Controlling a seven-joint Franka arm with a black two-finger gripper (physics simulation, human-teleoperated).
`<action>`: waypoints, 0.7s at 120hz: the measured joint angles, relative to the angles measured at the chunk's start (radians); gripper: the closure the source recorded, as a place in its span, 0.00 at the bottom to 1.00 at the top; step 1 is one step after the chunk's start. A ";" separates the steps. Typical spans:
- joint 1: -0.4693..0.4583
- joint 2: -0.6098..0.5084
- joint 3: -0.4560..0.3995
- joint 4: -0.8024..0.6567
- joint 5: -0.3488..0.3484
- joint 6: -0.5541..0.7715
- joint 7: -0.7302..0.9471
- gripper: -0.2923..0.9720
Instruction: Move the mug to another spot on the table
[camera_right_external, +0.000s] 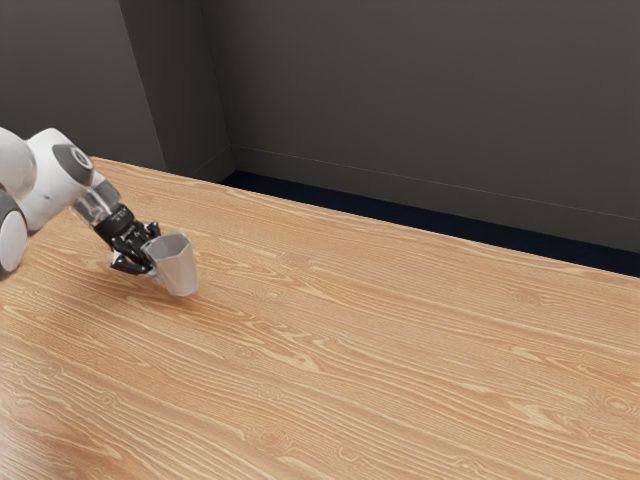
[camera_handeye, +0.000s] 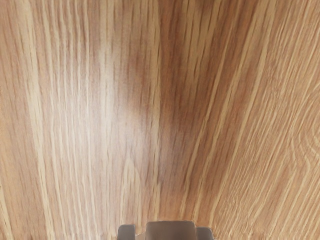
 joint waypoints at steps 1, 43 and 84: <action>0.000 -0.004 -0.003 -0.005 0.000 0.001 0.001 0.86; -0.003 -0.146 -0.168 -0.210 0.027 0.108 0.024 0.86; -0.006 -0.135 -0.237 -0.213 0.030 0.111 0.007 0.85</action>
